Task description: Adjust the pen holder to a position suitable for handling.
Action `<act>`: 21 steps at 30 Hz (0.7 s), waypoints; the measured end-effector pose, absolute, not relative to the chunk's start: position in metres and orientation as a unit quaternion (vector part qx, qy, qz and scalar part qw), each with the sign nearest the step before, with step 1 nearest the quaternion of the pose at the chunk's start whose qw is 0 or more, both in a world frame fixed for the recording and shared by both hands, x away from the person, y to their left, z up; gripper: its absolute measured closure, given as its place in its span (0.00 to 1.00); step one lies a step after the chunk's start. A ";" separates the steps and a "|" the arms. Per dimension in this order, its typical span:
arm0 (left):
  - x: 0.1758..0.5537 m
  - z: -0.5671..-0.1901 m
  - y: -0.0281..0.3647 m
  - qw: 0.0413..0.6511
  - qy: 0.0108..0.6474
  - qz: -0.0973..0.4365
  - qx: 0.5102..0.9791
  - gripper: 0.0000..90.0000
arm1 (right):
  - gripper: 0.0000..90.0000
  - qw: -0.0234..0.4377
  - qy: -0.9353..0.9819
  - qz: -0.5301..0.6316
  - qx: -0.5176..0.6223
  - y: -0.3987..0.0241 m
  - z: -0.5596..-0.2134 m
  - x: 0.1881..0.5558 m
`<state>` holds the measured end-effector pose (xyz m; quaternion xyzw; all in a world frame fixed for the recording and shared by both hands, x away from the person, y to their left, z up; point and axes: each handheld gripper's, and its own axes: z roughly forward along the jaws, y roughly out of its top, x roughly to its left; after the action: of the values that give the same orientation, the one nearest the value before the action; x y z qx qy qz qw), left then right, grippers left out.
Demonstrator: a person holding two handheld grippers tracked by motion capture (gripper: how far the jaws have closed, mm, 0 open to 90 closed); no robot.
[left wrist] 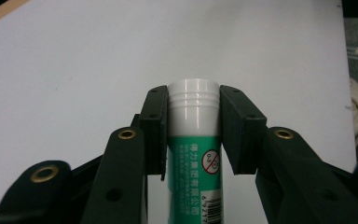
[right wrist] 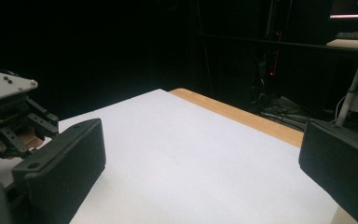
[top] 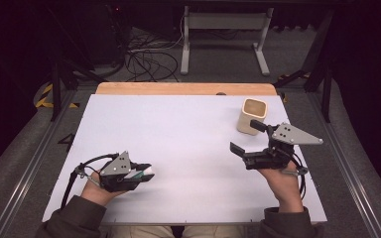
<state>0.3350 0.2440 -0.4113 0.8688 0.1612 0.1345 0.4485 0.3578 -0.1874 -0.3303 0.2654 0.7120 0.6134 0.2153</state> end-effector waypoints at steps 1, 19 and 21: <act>0.335 -0.411 0.244 0.449 0.161 0.134 0.869 0.72 | 0.01 0.215 0.712 0.613 0.265 -0.187 -0.330 0.358; 0.335 -0.396 0.244 0.510 0.177 0.153 0.828 0.72 | 0.03 0.215 0.707 0.622 0.257 -0.181 -0.333 0.359; 0.336 -0.393 0.243 0.519 0.179 0.151 0.822 0.72 | 0.04 0.216 0.708 0.621 0.257 -0.180 -0.334 0.359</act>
<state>0.3358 0.2433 -0.3934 0.8219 0.1788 0.1513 0.5193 0.3591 -0.1799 -0.3336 0.2570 0.7078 0.6214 0.2164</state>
